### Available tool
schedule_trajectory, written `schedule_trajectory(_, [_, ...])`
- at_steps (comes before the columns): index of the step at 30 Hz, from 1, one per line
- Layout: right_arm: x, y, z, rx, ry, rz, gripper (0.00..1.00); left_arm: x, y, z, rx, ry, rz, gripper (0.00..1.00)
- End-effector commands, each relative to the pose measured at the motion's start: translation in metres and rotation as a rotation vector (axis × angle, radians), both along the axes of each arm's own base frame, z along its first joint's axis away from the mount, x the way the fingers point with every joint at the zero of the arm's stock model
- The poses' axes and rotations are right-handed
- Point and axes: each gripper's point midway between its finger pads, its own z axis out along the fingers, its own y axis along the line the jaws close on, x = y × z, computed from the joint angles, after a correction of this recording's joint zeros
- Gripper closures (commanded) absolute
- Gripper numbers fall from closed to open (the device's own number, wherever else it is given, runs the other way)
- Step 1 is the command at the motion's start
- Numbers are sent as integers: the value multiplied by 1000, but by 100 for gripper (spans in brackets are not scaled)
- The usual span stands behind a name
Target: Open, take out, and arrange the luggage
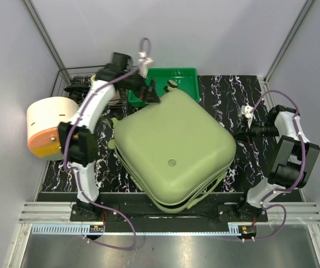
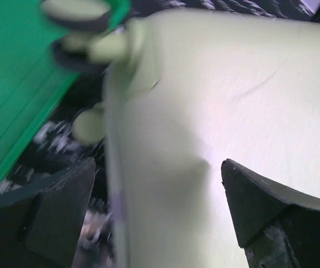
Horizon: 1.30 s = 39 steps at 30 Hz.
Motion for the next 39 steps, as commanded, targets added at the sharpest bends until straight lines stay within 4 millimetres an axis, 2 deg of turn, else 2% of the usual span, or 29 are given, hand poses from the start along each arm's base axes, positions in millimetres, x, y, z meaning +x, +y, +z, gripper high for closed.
schedule_trajectory(1, [58,-35,30,-54,-237,-73,100,1,102,65,8,-88,273,1])
schedule_trajectory(2, [62,-37,31,-53,-233,-83,100,-11,114,86,0,-145,294,1])
schedule_trajectory(3, [67,-38,37,-44,-224,-104,100,-16,131,73,23,-125,327,1])
schedule_trajectory(4, [72,-39,37,-37,-219,-112,100,-21,142,70,60,-155,346,1])
schedule_trajectory(5, [73,-40,38,-28,-209,-118,79,-35,150,80,70,-196,358,1])
schedule_trajectory(6, [77,-41,43,-22,-195,-135,61,-42,159,58,99,-159,372,1])
schedule_trajectory(8, [81,-45,45,-23,-163,-159,34,-54,165,51,122,-177,371,1])
schedule_trajectory(9, [80,-47,44,-28,-121,-184,24,-60,165,35,129,-142,363,1])
schedule_trajectory(10, [79,-48,46,-40,-118,-194,4,-62,164,30,126,-131,361,1])
schedule_trajectory(12, [75,-51,49,-62,-89,-224,1,-64,162,15,116,-93,354,1])
schedule_trajectory(14, [72,-54,63,-87,-95,-256,0,-68,158,0,118,-44,328,2])
schedule_trajectory(17, [67,-62,87,-126,-44,-371,1,-85,152,-22,137,3,261,5])
schedule_trajectory(18, [63,-67,89,-144,19,-444,0,-96,147,-30,121,44,235,9])
schedule_trajectory(22, [37,-76,109,-215,83,-580,0,-137,122,-43,74,149,158,18])
schedule_trajectory(23, [31,-80,111,-231,93,-601,0,-150,108,-47,77,155,110,19])
schedule_trajectory(24, [28,-81,114,-228,106,-620,0,-163,104,-62,95,187,98,20])
schedule_trajectory(25, [21,-79,118,-227,115,-630,0,-164,97,-59,80,159,100,20])
schedule_trajectory(27, [18,-77,131,-216,100,-630,0,-176,82,-69,75,168,68,20])
schedule_trajectory(31, [1,-57,151,-173,60,-570,0,-175,48,-69,53,175,17,23])
schedule_trajectory(32, [1,-57,151,-172,57,-571,0,-184,34,-68,55,174,-38,23])
schedule_trajectory(33, [0,-57,152,-174,57,-574,0,-184,25,-61,46,157,-67,23])
schedule_trajectory(35, [-3,-55,154,-170,60,-574,1,-190,6,-63,51,170,-127,22])
schedule_trajectory(36, [-7,-52,154,-162,70,-565,0,-185,-1,-52,27,166,-134,21])
schedule_trajectory(37, [-9,-49,155,-150,72,-559,0,-182,-5,-52,23,187,-133,19])
schedule_trajectory(39, [-16,-38,158,-100,93,-537,0,-169,-2,-30,-18,169,-105,13])
